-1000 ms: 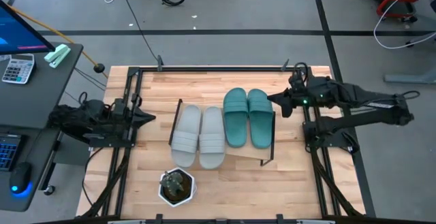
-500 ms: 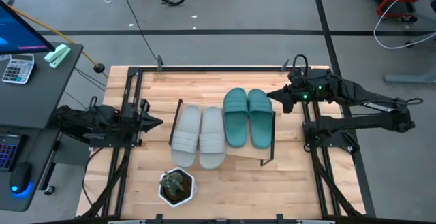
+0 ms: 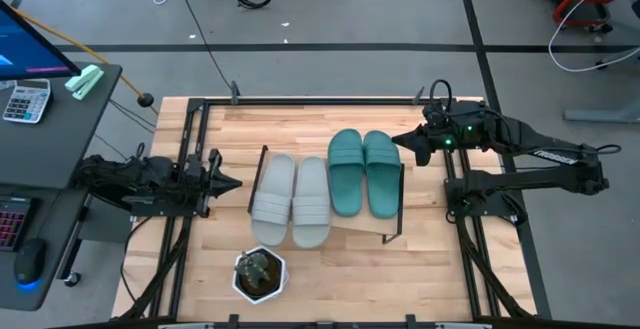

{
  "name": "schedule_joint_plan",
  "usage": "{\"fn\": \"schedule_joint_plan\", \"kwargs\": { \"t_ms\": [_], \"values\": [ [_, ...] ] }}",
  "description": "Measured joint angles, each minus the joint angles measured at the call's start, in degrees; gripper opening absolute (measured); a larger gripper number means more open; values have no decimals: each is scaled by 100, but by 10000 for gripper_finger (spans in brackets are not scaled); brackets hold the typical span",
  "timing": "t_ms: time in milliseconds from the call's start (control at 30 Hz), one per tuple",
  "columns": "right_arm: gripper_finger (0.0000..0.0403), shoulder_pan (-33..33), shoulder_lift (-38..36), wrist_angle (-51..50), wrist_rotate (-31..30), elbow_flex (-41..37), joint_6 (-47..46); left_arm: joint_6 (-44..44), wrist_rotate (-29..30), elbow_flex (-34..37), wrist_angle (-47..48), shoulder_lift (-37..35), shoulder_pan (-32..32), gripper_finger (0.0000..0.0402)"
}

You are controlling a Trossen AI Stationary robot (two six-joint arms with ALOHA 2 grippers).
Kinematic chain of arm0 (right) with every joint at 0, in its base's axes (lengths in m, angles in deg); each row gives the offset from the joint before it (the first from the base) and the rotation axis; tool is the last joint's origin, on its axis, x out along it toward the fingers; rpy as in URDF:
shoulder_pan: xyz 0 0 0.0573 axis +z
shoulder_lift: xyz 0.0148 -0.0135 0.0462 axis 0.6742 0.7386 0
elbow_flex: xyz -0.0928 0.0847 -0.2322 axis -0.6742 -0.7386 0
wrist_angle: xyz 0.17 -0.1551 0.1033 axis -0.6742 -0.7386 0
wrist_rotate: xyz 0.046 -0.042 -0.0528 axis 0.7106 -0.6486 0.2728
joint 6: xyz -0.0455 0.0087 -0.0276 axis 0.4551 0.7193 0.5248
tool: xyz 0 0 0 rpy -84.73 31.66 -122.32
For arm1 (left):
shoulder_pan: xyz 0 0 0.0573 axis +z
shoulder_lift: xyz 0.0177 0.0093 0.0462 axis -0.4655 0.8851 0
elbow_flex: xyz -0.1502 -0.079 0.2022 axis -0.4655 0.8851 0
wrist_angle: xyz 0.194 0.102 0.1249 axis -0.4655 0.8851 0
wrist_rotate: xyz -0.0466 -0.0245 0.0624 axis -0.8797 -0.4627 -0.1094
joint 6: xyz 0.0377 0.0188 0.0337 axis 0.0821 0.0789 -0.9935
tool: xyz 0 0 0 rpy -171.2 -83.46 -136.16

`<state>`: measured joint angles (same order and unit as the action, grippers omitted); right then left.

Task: Pick and place slides into the shelf
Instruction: Return to Home Position

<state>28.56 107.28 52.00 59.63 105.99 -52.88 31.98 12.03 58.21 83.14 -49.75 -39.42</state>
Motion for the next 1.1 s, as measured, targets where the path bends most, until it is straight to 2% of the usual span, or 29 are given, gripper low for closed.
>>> {"fn": "schedule_joint_plan", "kwargs": {
  "t_ms": [100, 300, 400, 500, 667, 767, 1100],
  "values": [
    [0, 0, 0, 0, -1, 0, -79, 7, -17, 2, -27, 0, 0, 5],
    [0, -3, 2, -11, -6, 0, -82, 163, -117, 669, -1160, 0, 0, 3],
    [0, -17, 2, -13, -11, 0, -84, 335, 42, 717, -1007, 14, 43, 5],
    [0, -82, 2, -35, -8, 0, -54, 95, 49, 717, -1136, 7, 204, 8],
    [0, -237, 2, -80, -1, 0, 104, 6, -223, 717, -1274, 6, 731, 4],
    [0, -305, 2, -83, 78, 0, 235, 256, -543, 717, -1212, 7, 1001, 8],
    [0, -332, -295, -438, 61, 0, 789, 1474, -536, 717, -699, 9, 1367, 9]
  ]
}}
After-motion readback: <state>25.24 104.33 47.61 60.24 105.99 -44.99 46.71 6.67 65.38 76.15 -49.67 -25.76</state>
